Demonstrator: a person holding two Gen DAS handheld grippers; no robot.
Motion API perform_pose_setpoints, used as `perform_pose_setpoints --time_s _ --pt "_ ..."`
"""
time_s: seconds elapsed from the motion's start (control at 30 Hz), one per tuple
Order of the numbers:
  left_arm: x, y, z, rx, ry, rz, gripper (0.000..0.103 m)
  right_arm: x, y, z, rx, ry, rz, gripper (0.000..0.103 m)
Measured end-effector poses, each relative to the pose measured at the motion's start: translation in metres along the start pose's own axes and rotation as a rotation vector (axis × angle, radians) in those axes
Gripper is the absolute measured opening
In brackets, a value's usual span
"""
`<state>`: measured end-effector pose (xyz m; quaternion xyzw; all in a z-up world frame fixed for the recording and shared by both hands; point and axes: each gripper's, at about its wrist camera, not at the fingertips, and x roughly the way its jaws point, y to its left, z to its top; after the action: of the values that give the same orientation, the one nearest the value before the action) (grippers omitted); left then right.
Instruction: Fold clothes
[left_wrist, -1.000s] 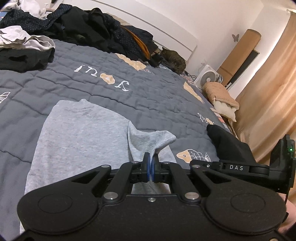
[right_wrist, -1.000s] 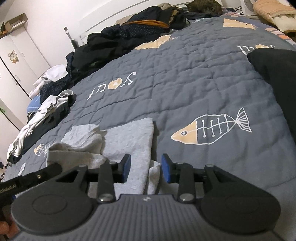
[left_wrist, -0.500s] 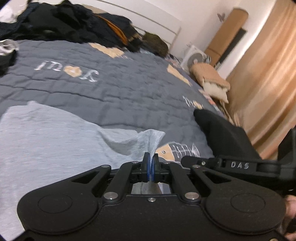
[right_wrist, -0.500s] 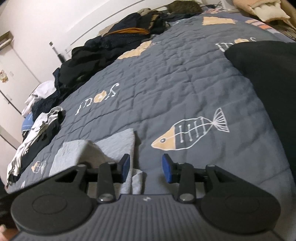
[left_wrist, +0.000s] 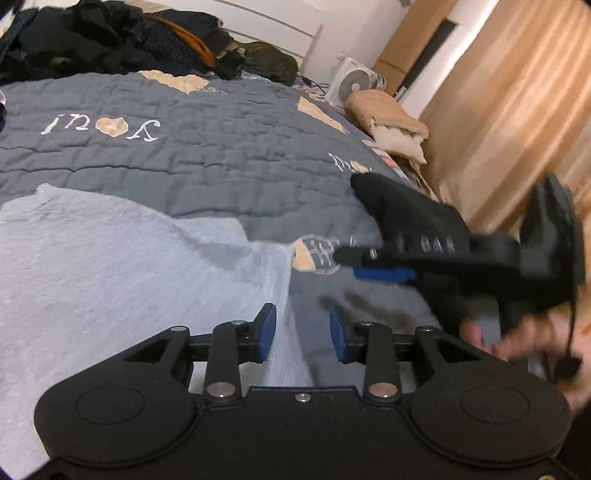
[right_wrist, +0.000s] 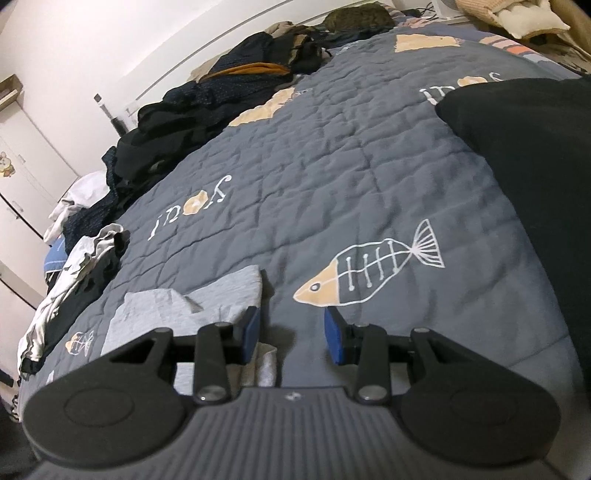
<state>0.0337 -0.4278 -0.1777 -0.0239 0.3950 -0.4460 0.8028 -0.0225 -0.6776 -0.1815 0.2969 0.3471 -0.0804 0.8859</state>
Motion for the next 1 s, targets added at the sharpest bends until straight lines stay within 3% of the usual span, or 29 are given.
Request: perform_pose_setpoints --time_s 0.1,0.33,0.5,0.6,0.77,0.87,1.0 --pt "0.004 -0.007 -0.011 0.056 0.040 0.039 0.032 0.001 0.006 0.000 -0.007 0.003 0.006 0.037" --pt "0.041 -0.032 -0.037 0.123 0.155 -0.005 0.034 0.002 0.013 -0.003 -0.031 0.014 0.013 0.037" --pt "0.033 -0.035 -0.038 0.130 0.149 -0.027 0.034 0.001 0.009 -0.002 -0.023 0.015 0.019 0.037" --pt "0.010 -0.032 -0.039 0.126 0.114 -0.039 0.034 0.000 0.012 -0.002 -0.027 0.015 0.075 0.037" --pt "-0.026 -0.004 -0.044 0.001 0.060 -0.076 0.035 0.000 0.025 -0.005 -0.045 0.029 0.148 0.038" --pt "-0.019 0.007 -0.049 -0.074 0.084 -0.094 0.035 0.004 0.033 -0.007 -0.057 0.048 0.157 0.038" --pt "0.000 0.007 -0.065 -0.136 0.152 -0.173 0.035 0.004 0.040 -0.011 -0.061 0.066 0.153 0.038"
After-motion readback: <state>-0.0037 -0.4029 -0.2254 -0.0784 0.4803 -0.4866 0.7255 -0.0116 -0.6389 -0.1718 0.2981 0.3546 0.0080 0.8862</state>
